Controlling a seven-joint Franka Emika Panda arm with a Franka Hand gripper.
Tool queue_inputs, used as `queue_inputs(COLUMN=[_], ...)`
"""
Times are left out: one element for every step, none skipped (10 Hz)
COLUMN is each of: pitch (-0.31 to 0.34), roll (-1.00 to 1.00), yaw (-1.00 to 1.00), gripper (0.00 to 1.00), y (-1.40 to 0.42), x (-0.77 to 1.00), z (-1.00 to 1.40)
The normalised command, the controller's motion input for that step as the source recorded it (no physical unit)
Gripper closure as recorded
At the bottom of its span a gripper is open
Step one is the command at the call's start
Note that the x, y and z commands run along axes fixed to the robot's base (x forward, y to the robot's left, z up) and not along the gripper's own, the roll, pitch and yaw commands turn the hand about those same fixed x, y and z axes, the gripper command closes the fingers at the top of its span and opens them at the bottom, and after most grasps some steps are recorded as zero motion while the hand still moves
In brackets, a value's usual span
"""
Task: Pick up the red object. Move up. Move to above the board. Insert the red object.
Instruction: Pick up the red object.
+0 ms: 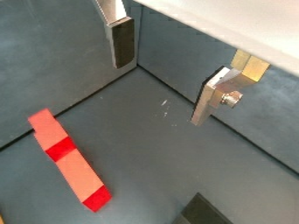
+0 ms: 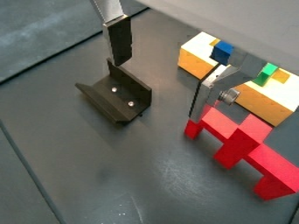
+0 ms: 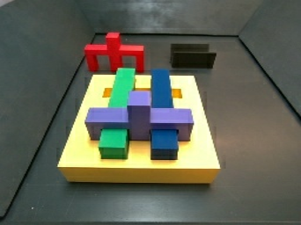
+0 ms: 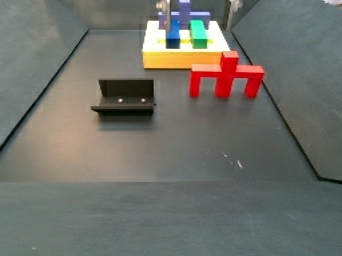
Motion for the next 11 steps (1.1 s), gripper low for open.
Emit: queue_inputs(pitch=[0.0,-0.116,-0.137,-0.139,-0.219,-0.164,-0.149,-0.1,-0.066,-0.019,0.0], roll=[-0.03,-0.1,0.0,0.06,0.06,0.13,0.18,0.25,0.38,0.42,0.44], yaw=[0.0,-0.05,0.0,0.17,0.16,0.09,0.01,-0.1,-0.11,-0.09,-0.22], gripper=[0.0,0.0,0.0,0.0,0.0,0.0,0.0,0.0,0.0,0.0,0.0], y=[0.0,-0.42,-0.83,-0.81,-0.7,-0.74,-0.57,-0.25,-0.09,-0.1,-0.15], x=[0.0,-0.03,-0.33,-0.55,-0.67,-0.6,-0.6,-0.55,-0.28,-0.08,-0.28], z=[-0.07,-0.35,-0.49,-0.52,-0.54,-0.39,-0.21,-0.02,-0.31,-0.54,-0.36])
